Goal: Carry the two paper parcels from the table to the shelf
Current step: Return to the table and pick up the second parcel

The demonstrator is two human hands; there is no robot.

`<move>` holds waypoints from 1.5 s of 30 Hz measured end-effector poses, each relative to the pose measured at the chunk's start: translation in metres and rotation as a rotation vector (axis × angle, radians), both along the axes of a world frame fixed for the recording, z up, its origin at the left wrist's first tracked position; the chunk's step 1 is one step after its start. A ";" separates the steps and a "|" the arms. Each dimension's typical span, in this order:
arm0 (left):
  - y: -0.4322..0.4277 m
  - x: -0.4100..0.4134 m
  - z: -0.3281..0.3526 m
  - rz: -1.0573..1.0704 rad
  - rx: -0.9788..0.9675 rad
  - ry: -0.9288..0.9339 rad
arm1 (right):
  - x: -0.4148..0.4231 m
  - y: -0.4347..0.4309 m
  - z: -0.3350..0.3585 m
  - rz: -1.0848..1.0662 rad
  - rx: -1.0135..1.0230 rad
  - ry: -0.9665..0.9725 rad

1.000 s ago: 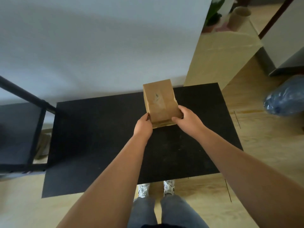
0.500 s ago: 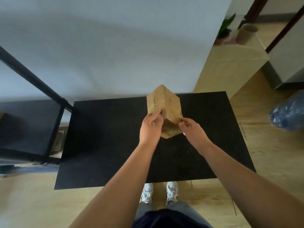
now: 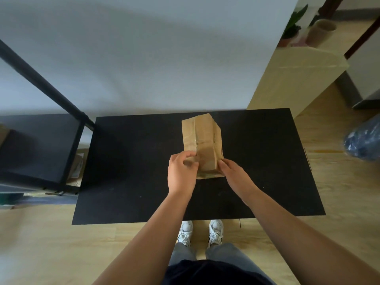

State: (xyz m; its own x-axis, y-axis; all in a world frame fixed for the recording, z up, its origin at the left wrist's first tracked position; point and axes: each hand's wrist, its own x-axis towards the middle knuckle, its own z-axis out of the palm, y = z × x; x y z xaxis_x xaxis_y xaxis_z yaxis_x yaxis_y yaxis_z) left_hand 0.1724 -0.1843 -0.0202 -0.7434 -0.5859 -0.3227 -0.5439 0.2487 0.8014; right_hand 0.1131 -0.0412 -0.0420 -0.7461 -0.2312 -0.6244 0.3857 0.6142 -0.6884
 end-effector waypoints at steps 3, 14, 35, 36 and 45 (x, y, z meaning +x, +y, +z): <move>0.000 -0.003 -0.002 0.000 -0.027 -0.018 | -0.005 0.000 0.005 -0.085 -0.008 0.069; -0.007 -0.012 -0.016 0.082 0.193 -0.137 | -0.013 -0.003 0.008 -0.041 -0.022 0.148; -0.023 -0.008 -0.012 0.114 0.222 -0.209 | -0.016 0.000 -0.001 -0.168 -0.172 -0.076; -0.023 -0.007 -0.013 0.132 0.174 -0.195 | -0.016 0.000 0.000 -0.136 -0.144 -0.059; -0.010 -0.002 -0.021 0.026 0.017 -0.198 | -0.007 0.007 -0.015 -0.077 0.035 -0.050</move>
State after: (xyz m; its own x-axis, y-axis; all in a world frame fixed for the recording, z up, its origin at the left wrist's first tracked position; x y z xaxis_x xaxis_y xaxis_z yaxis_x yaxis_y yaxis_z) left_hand 0.1703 -0.1947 -0.0407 -0.6490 -0.5969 -0.4717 -0.6977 0.2197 0.6819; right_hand 0.1062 -0.0341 -0.0573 -0.7287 -0.1518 -0.6678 0.4660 0.6047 -0.6459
